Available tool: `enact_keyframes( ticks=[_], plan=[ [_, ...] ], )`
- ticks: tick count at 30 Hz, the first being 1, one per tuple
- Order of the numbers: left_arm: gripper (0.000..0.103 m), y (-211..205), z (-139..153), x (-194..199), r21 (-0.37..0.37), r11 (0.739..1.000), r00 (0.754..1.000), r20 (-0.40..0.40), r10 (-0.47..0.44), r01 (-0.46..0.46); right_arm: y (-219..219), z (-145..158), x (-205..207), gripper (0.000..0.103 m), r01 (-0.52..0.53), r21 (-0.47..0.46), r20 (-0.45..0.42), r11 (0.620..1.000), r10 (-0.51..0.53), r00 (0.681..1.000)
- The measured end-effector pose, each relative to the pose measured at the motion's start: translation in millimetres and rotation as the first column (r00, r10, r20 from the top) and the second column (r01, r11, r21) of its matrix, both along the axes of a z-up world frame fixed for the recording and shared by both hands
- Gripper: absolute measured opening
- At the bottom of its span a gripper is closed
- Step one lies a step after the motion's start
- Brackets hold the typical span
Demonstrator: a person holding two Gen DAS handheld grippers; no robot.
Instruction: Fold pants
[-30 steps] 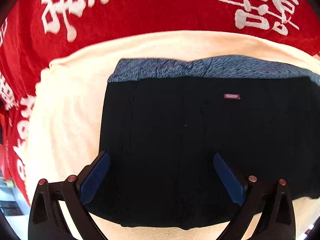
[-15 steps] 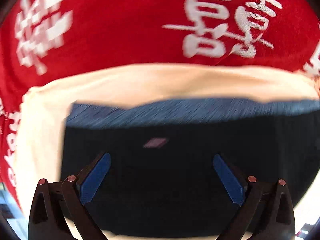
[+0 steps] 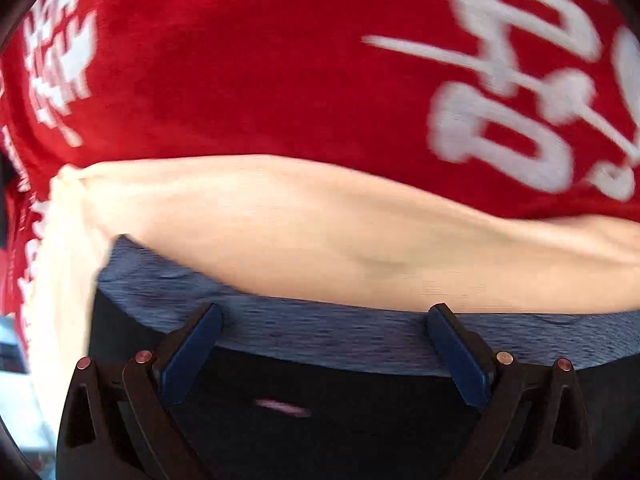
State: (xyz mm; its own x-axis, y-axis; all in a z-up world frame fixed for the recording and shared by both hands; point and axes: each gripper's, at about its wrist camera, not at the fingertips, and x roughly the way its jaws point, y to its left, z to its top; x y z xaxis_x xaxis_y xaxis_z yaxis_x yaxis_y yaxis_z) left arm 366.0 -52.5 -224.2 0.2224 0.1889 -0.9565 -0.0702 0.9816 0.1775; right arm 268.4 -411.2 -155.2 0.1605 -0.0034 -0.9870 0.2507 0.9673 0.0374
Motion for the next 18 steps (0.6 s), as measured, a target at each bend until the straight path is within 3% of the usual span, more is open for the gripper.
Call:
enact_keyframes(
  ticks=[2,4,7,9,11,14,18],
  plan=[
    [0.103,22.5,17.9,-4.8,-0.01,1.0,1.0,0.024,-0.008,0.008,-9.9,11.3,-5.1,0.022,0.035,0.033,-0.002,0.999,-0.035,0.999],
    [0.103,35.5,30.9,-17.5,0.018,0.999,0.999,0.03,-0.038,0.038,-11.3,28.7,-19.0,0.033,0.044,0.102,0.01,0.994,-0.046,0.999],
    [0.103,47.9,33.7,-51.8,0.079,0.995,0.998,0.007,-0.063,0.062,11.1,41.3,-46.6,0.039,-0.037,0.149,-0.001,0.988,0.038,0.999],
    [0.103,70.2,19.2,-73.9,0.141,0.989,0.998,-0.042,-0.038,0.043,33.9,37.2,-66.6,0.042,-0.092,0.16,-0.028,0.983,0.098,0.995],
    [0.103,95.2,17.9,-90.6,0.034,0.999,1.0,-0.016,0.022,-0.021,39.5,24.8,-84.0,0.044,-0.098,0.146,-0.07,0.984,0.109,0.992],
    [0.103,103.4,17.6,-86.4,0.036,0.998,0.999,-0.031,0.044,-0.043,31.2,27.3,-98.0,0.044,-0.07,0.165,-0.018,0.984,0.074,0.997],
    [0.103,82.3,22.7,-81.9,0.144,0.989,0.997,-0.079,-0.013,0.024,-3.8,46.6,-119.3,0.044,0.059,0.148,-0.041,0.987,-0.053,0.998]
  ],
)
